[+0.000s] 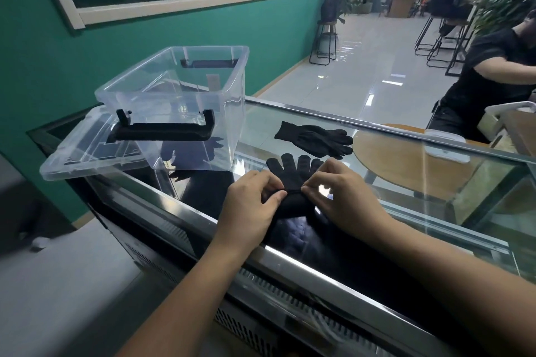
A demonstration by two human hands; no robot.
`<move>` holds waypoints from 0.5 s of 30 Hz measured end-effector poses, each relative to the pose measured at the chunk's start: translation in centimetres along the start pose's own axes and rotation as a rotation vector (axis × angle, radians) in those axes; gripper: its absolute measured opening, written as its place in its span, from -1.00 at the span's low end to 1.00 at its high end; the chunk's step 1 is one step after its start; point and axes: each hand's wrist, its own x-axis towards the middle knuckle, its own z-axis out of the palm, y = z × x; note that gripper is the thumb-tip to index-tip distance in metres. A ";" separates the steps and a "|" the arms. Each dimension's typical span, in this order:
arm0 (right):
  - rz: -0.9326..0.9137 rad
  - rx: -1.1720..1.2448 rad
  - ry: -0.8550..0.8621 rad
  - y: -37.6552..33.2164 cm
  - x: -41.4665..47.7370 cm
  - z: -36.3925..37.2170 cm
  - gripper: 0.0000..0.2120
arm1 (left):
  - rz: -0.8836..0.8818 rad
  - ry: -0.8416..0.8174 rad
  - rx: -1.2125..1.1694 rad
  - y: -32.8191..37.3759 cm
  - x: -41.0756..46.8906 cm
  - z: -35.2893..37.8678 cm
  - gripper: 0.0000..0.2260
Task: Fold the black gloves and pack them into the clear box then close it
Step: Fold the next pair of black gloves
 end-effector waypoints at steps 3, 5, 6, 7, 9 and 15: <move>-0.037 -0.009 -0.010 -0.3 0.0 -0.3 -0.94 | 0.081 0.000 0.009 0.2 -0.3 -0.3 -0.85; -0.046 0.001 -0.046 -0.4 0.0 -0.6 -0.88 | 0.160 -0.028 0.004 0.3 -0.4 -0.4 -0.86; -0.051 0.009 -0.064 -0.5 0.1 -0.7 -0.86 | 0.191 -0.043 0.011 0.3 -0.5 -0.4 -0.87; -0.056 0.013 -0.076 -0.5 0.1 -0.8 -0.85 | 0.211 -0.053 0.027 0.4 -0.5 -0.4 -0.88; -0.056 0.022 -0.089 -0.5 0.0 -0.9 -0.83 | 0.219 -0.073 0.057 0.6 -0.7 -0.3 -0.92; -0.072 0.079 -0.166 -1.5 -0.2 -1.8 -0.80 | 0.154 -0.150 0.106 0.5 -0.4 -0.2 -0.78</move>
